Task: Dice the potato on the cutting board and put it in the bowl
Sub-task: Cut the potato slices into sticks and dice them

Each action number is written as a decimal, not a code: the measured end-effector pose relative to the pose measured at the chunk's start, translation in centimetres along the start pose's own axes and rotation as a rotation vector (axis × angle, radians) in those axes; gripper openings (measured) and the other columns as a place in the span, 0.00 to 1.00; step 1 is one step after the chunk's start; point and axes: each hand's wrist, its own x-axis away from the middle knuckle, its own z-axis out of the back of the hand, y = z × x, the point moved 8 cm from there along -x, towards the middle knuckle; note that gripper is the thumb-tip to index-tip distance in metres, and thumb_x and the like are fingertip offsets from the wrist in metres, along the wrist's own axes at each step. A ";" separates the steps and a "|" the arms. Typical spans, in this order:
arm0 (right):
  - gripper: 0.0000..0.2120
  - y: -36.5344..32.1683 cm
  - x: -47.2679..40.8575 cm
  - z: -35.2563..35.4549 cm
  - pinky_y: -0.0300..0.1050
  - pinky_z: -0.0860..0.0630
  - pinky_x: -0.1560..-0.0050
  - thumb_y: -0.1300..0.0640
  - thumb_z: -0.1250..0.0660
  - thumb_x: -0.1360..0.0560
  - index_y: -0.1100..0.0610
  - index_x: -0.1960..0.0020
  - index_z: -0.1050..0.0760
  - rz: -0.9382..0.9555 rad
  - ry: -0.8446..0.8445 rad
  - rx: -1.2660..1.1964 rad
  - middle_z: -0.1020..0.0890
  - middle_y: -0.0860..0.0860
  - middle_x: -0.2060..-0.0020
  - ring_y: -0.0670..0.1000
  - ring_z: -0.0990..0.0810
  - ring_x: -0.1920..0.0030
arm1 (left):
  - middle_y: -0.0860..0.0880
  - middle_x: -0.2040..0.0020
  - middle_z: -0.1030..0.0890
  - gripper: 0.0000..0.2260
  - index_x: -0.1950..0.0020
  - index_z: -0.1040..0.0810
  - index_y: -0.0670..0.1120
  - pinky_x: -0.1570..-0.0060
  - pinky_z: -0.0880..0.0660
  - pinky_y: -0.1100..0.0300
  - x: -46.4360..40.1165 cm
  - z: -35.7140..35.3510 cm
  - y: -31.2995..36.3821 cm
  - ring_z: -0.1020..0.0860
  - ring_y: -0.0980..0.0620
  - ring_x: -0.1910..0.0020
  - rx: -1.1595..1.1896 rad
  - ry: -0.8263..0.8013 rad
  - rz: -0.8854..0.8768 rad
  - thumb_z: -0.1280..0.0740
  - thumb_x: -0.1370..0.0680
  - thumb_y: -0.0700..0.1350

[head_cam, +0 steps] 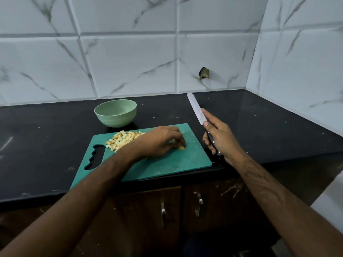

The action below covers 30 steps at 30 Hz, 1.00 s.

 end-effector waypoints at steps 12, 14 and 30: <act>0.23 -1.8 2.1 -1.4 0.40 0.33 0.79 0.54 0.43 0.13 0.37 0.22 0.37 -0.067 -0.196 0.314 0.25 0.52 0.74 0.48 0.32 0.80 | 0.49 0.51 0.17 0.08 0.46 0.16 0.45 0.55 0.21 0.49 4.3 0.5 1.2 0.18 0.48 0.55 -0.180 0.285 -0.003 0.33 0.19 0.46; 0.22 -2.8 3.9 -2.0 0.41 0.29 0.78 0.52 0.44 0.13 0.34 0.22 0.38 -0.062 -0.314 0.512 0.24 0.52 0.72 0.48 0.29 0.80 | 0.49 0.51 0.16 0.09 0.47 0.15 0.45 0.55 0.21 0.50 4.5 0.8 1.4 0.17 0.49 0.55 -0.178 0.307 0.001 0.33 0.20 0.47; 0.22 -5.4 9.4 -4.1 0.43 0.26 0.64 0.46 0.48 0.14 0.31 0.22 0.46 0.068 -0.297 1.104 0.25 0.42 0.61 0.43 0.25 0.66 | 0.50 0.53 0.16 0.06 0.47 0.14 0.46 0.55 0.20 0.53 4.8 1.7 2.2 0.18 0.51 0.58 -0.105 0.331 0.029 0.30 0.21 0.45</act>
